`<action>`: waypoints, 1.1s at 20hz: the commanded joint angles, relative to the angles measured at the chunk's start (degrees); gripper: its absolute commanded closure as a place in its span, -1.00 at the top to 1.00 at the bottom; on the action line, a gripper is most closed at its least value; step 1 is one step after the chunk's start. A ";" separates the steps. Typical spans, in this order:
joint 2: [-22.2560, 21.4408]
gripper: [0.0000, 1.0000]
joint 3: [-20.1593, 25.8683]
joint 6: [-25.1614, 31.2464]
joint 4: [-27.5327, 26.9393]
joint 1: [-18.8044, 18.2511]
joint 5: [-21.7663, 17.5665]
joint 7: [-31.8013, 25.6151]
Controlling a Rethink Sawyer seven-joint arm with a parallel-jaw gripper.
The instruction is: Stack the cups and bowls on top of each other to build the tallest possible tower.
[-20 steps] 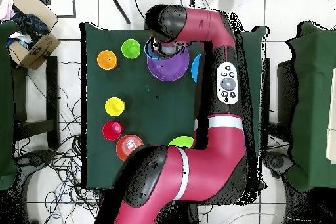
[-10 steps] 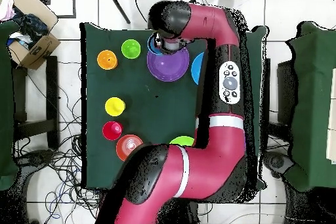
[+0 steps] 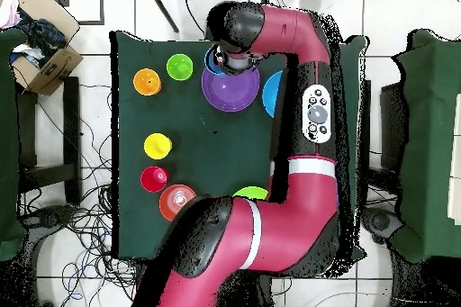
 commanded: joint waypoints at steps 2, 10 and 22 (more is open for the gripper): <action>2.43 -1.00 1.80 0.49 2.59 -0.90 -3.76 -16.93; 1.65 -1.00 1.29 -3.48 6.75 -2.10 -3.38 -16.50; 2.95 -1.00 1.94 -5.51 7.03 -2.41 -3.51 -16.56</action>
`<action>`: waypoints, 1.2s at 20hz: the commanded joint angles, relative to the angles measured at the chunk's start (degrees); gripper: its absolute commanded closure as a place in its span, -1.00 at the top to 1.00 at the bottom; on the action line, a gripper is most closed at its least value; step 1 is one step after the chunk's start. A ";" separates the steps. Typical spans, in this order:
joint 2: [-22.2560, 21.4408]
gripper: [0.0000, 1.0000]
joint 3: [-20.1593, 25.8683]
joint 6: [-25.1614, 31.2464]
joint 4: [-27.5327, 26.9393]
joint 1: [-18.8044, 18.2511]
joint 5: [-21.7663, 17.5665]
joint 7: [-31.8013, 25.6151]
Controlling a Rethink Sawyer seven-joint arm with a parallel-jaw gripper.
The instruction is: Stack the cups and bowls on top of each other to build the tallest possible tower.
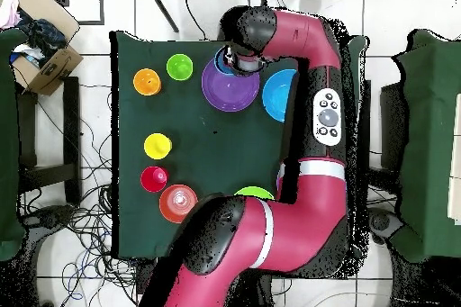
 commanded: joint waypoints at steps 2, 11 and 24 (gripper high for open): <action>2.62 -1.00 1.91 -3.61 6.87 -0.63 -3.33 -16.25; 0.87 -1.00 1.20 -6.36 11.84 -1.35 -3.04 -14.37; 0.96 -1.00 2.11 -9.33 14.28 -2.36 -3.68 -14.03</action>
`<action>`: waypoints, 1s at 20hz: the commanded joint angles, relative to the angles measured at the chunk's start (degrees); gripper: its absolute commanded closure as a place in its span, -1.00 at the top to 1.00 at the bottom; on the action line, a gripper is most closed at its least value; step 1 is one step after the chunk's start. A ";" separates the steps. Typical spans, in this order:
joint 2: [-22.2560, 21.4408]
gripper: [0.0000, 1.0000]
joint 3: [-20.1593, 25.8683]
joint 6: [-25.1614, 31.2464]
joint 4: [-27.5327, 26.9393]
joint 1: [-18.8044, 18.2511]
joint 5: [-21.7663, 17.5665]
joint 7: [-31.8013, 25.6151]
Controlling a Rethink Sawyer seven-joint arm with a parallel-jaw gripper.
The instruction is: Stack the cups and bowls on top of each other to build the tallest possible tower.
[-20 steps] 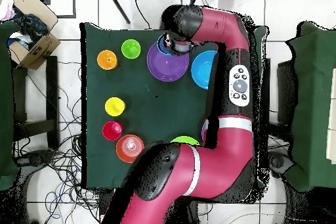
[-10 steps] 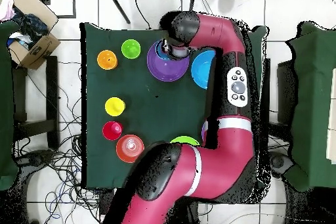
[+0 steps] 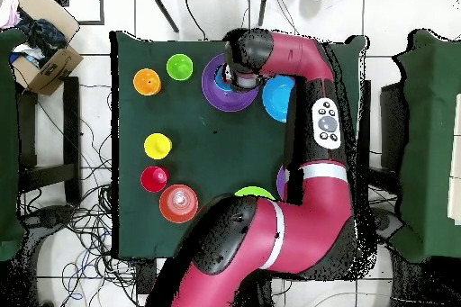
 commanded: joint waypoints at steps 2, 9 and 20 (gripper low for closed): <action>1.26 -1.00 2.26 -3.28 5.13 -0.57 -3.46 -13.93; 0.08 -1.00 2.30 -5.09 7.17 -0.94 -3.47 -13.48; -1.41 -1.00 2.29 -6.26 9.85 -1.39 -3.62 -12.48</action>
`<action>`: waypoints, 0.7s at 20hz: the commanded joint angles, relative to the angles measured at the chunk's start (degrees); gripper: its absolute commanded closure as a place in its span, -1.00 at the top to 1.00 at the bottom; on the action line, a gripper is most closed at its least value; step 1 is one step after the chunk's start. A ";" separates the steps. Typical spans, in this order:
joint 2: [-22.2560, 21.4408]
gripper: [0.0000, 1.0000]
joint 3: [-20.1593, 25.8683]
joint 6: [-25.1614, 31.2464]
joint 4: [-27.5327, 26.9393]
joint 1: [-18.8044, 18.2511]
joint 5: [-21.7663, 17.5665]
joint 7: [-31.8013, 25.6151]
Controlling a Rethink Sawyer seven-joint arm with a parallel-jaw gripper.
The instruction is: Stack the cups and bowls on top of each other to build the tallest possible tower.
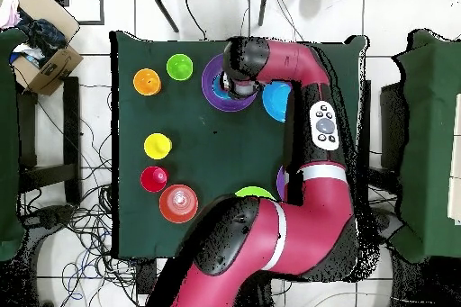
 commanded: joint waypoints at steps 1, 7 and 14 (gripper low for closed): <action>-1.07 -1.00 2.35 -5.82 6.49 -1.28 -3.10 -12.53; -1.27 -1.00 3.05 -6.79 7.10 -1.68 -2.90 -12.99; -0.31 -1.00 3.45 -3.44 3.35 -0.70 -2.58 -13.27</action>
